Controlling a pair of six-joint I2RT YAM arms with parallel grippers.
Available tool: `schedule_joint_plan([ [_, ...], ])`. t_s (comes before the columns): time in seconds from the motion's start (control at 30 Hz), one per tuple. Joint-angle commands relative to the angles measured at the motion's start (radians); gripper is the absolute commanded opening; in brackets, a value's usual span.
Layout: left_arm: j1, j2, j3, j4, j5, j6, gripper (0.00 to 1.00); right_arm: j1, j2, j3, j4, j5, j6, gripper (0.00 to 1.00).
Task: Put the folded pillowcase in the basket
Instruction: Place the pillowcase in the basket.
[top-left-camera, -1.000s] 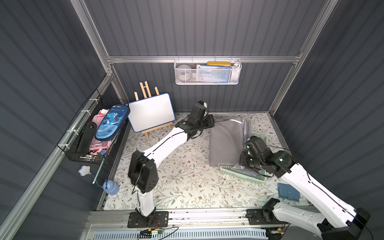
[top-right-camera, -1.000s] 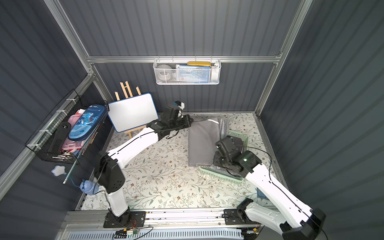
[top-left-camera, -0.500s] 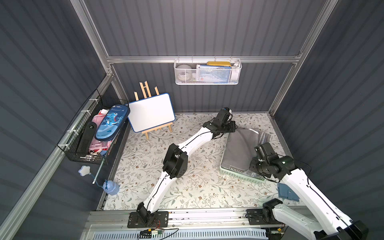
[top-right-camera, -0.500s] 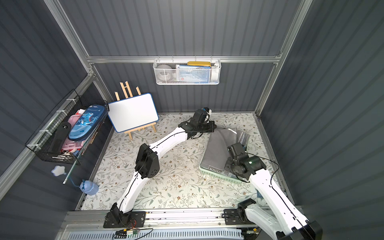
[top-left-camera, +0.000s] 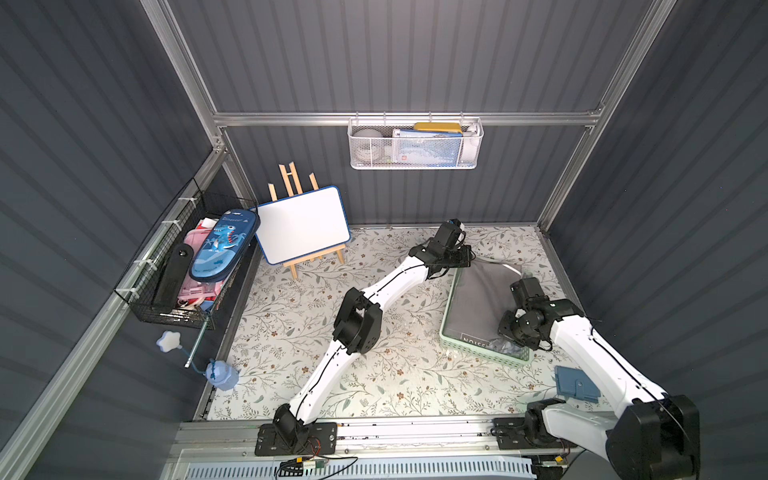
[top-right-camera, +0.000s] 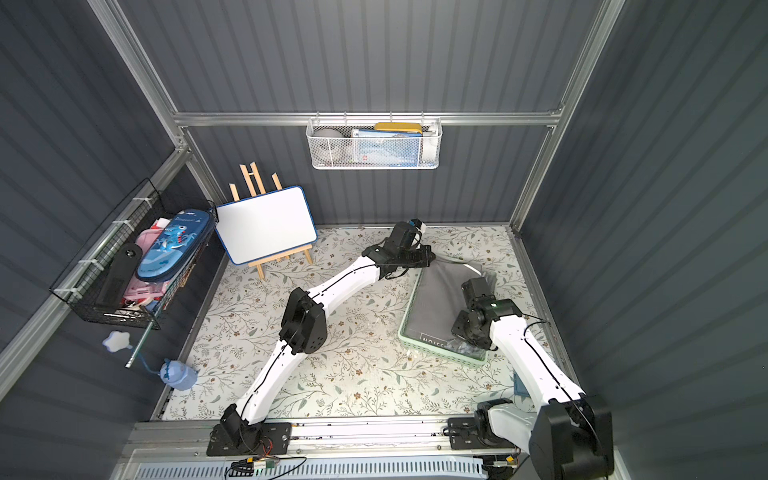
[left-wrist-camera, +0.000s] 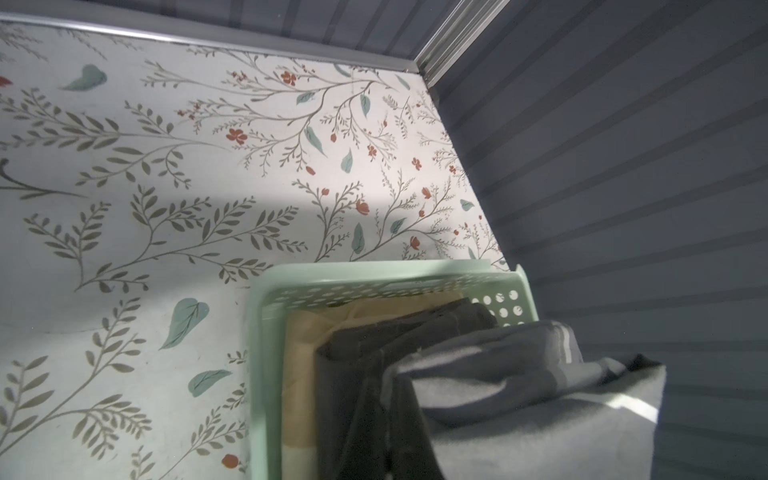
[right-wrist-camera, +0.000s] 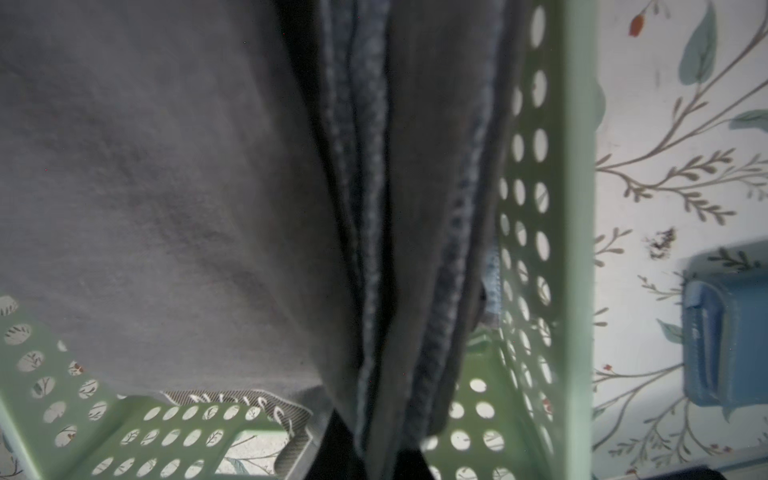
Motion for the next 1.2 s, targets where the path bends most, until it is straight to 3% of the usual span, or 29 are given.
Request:
schedule_joint_plan([
  [0.0,0.012,0.042,0.027,0.036,0.018,0.024,0.0,-0.006,0.005,-0.02,-0.005,-0.017,-0.007,0.0],
  [0.07,0.012,0.048,0.022,0.049,0.017,0.027,0.0,-0.013,0.012,-0.023,0.003,-0.009,-0.012,0.0],
  [0.13,0.013,0.053,0.034,0.046,0.007,0.027,0.09,-0.029,0.027,-0.022,0.001,-0.011,-0.016,0.0],
  [0.17,0.012,0.051,0.031,0.049,0.002,0.027,0.19,-0.035,0.028,-0.023,0.001,-0.006,-0.017,0.0],
  [0.27,0.012,0.033,0.017,0.065,0.012,0.031,0.63,-0.048,0.078,-0.019,-0.003,0.001,-0.017,0.33],
  [0.33,0.012,-0.001,-0.019,0.105,0.026,0.031,0.81,-0.048,0.088,-0.015,-0.008,0.013,-0.012,0.46],
  [0.37,0.013,-0.02,-0.037,0.128,0.013,0.031,0.96,-0.048,0.088,-0.017,-0.011,0.017,-0.009,0.49],
  [0.4,0.013,-0.044,-0.052,0.144,0.002,0.032,0.99,-0.048,0.08,-0.018,-0.011,0.027,-0.002,0.53],
  [0.67,0.003,-0.287,-0.193,0.21,-0.055,0.047,1.0,-0.047,-0.105,0.032,-0.083,0.09,0.017,0.59],
  [0.73,0.004,-0.355,-0.271,0.22,-0.106,0.074,0.99,-0.047,-0.159,0.062,-0.117,0.102,0.01,0.59],
  [0.87,0.006,-0.482,-0.523,0.331,-0.092,0.083,0.99,-0.045,-0.217,0.078,-0.071,0.105,0.008,0.55],
  [0.93,0.004,-0.551,-0.668,0.396,-0.133,0.057,1.0,-0.045,-0.208,0.067,0.014,0.075,0.011,0.46],
  [1.07,-0.006,-0.711,-0.991,0.624,-0.151,-0.029,0.97,-0.045,-0.091,0.124,0.126,0.008,0.004,0.05],
  [1.1,-0.006,-0.737,-1.073,0.654,-0.153,-0.054,0.95,-0.045,-0.048,0.156,0.144,0.0,-0.003,0.0],
  [1.17,-0.006,-0.766,-1.139,0.689,-0.158,-0.072,0.92,-0.044,0.043,0.218,0.19,-0.028,-0.019,0.0],
])
